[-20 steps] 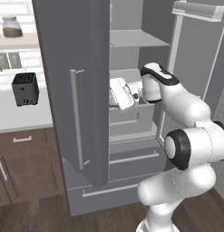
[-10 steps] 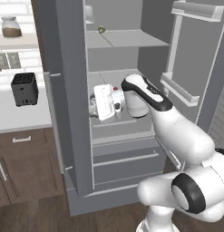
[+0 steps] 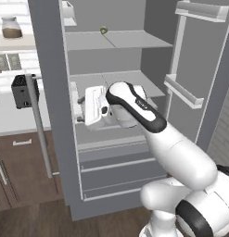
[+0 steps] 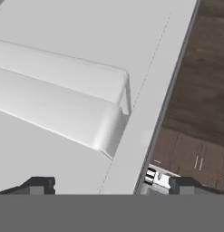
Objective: Take the strawberry from the fridge and place it on top of the pancake, located on the dining counter.
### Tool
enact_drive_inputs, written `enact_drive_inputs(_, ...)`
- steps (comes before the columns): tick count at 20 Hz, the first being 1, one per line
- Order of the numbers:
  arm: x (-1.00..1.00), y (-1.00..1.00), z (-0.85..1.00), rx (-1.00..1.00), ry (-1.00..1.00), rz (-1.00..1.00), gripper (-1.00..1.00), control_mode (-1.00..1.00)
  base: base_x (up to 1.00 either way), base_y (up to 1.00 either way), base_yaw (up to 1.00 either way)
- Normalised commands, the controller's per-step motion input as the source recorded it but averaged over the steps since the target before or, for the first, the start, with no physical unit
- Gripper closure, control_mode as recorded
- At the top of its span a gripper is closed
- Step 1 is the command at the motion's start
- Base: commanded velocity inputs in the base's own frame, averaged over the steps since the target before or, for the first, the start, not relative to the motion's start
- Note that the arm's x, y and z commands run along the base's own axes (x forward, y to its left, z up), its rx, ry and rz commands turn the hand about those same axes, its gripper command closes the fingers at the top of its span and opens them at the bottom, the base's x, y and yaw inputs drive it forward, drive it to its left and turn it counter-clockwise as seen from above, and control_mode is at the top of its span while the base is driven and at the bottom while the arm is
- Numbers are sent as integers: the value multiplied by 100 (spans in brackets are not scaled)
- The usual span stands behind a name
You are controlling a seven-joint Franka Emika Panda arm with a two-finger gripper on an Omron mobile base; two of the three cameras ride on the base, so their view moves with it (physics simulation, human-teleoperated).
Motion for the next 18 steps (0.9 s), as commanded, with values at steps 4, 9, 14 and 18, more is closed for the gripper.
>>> enact_drive_inputs(4,0,-99,15,0,0,-6,-100,-100,0,0,0)
enact_drive_inputs(9,1,-100,-2,-27,0,5,-100,-100,0,0,0)
enact_drive_inputs(14,-1,-72,-33,-76,9,47,-100,-100,0,0,0)
enact_drive_inputs(18,-23,-28,-36,-64,1,71,-100,-100,0,0,0)
